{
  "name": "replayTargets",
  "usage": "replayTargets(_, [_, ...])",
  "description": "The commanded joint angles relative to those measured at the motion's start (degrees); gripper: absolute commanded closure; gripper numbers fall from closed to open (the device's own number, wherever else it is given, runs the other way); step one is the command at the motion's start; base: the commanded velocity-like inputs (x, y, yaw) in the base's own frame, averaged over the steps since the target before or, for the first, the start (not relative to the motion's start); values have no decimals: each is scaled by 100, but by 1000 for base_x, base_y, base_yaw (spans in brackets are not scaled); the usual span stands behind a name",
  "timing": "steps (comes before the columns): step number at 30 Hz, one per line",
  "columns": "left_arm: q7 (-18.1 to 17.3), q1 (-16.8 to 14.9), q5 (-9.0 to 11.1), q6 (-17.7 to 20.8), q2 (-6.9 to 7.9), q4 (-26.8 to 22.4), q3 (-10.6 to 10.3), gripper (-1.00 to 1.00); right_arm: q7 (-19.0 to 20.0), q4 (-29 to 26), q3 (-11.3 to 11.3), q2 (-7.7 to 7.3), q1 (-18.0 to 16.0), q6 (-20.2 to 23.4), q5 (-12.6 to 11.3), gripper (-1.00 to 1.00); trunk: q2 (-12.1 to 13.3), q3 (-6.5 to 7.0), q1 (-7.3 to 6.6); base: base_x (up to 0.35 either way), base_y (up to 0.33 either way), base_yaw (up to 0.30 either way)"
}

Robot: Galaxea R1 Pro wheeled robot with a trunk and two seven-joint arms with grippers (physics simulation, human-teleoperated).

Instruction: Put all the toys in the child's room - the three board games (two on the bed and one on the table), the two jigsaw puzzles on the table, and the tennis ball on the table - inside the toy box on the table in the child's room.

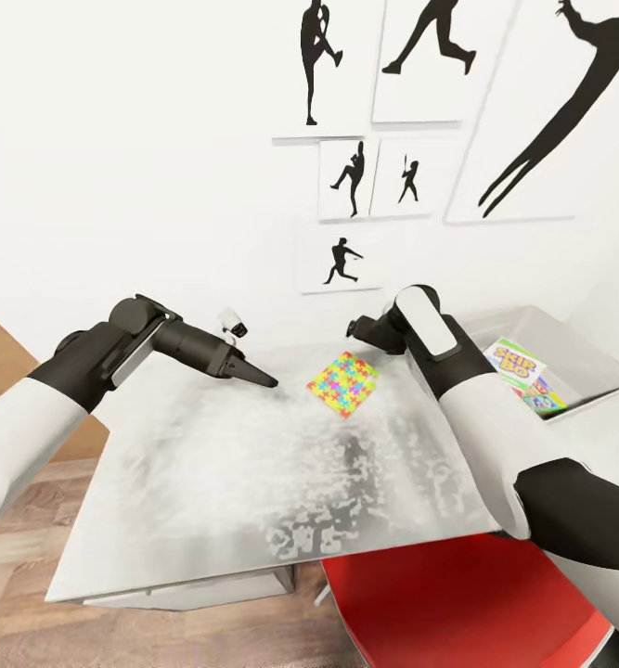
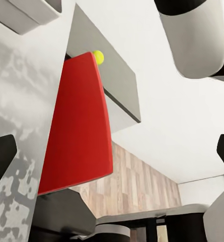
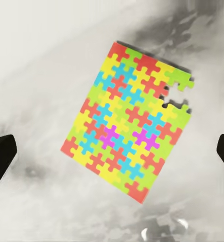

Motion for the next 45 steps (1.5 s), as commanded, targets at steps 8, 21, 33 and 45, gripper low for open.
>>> replayTargets(8, [-29,-9,0,56,5,0,-20,-100,-62,-68,12,-134,-217,28,-64,-100,-8,-84,2,0,0,0])
replayTargets(21, [-29,-9,-1,55,1,0,-21,-100,-62,-59,20,-155,-259,34,-64,-100,-8,-207,2,0,0,0])
replayTargets(33, [-29,-9,-1,55,7,0,-14,-100,-62,-19,13,-156,-259,26,-64,-100,-8,-320,2,0,0,0])
replayTargets(45, [-29,-9,-21,55,5,0,-11,-100,-62,-31,12,-159,-266,25,-62,-100,-8,-433,2,0,0,0])
